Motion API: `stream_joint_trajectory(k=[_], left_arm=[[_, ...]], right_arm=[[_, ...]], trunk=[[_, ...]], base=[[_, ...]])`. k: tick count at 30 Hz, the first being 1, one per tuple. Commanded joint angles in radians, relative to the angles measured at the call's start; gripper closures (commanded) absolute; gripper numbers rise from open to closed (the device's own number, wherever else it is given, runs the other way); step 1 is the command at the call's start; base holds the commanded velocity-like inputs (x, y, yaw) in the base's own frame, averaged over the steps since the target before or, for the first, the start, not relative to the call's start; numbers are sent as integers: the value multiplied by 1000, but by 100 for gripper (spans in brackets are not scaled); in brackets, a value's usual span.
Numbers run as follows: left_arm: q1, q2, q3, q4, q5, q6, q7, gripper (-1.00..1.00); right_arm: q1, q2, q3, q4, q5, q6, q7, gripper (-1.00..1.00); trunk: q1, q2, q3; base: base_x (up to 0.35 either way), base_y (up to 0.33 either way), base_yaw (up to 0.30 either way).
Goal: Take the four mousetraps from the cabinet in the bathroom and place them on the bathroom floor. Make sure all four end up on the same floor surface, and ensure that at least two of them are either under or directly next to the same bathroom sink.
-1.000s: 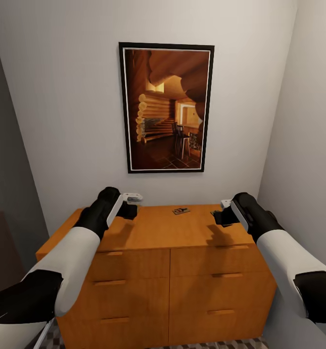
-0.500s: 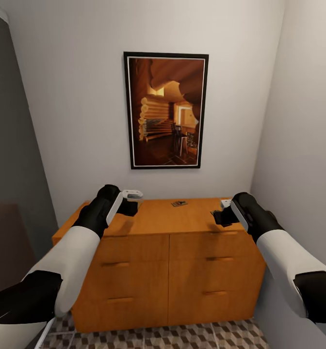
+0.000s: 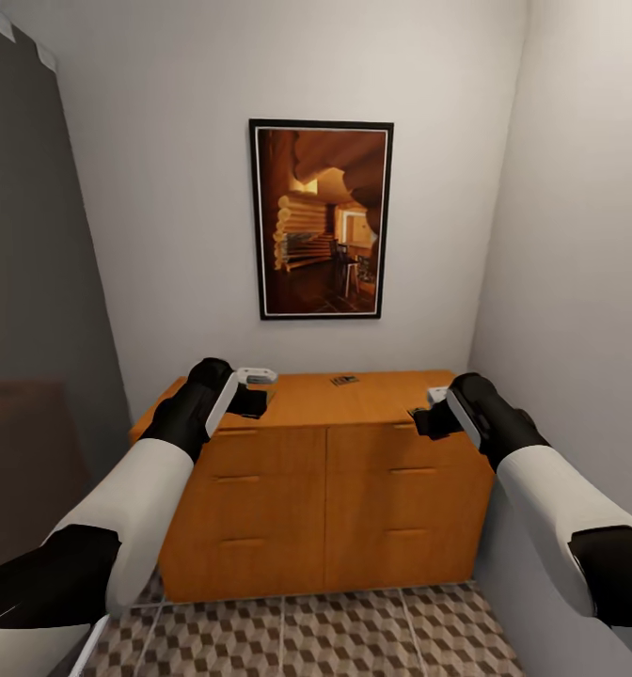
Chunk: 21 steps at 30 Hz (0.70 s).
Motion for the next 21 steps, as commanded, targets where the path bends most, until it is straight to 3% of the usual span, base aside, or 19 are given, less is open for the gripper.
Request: stream_joint_trajectory(k=[1, 17, 21], left_arm=[[-1, 0, -1, -1, 3, 4, 1, 100], [9, 3, -1, 8, 2, -2, 2, 100], [13, 6, -1, 15, 1, -48, 2, 100]], right_arm=[[-1, -1, 6, -1, -7, 4, -3, 100], [-1, 12, 8, 0, -18, 4, -1, 100], [11, 13, 8, 3, -20, 4, -1, 100]], trunk=[[-1, -1, -1], [-1, -1, -1], [-1, -1, -1]], base=[[-345, 0, 0], [-344, -30, 0], [-344, -80, 0]])
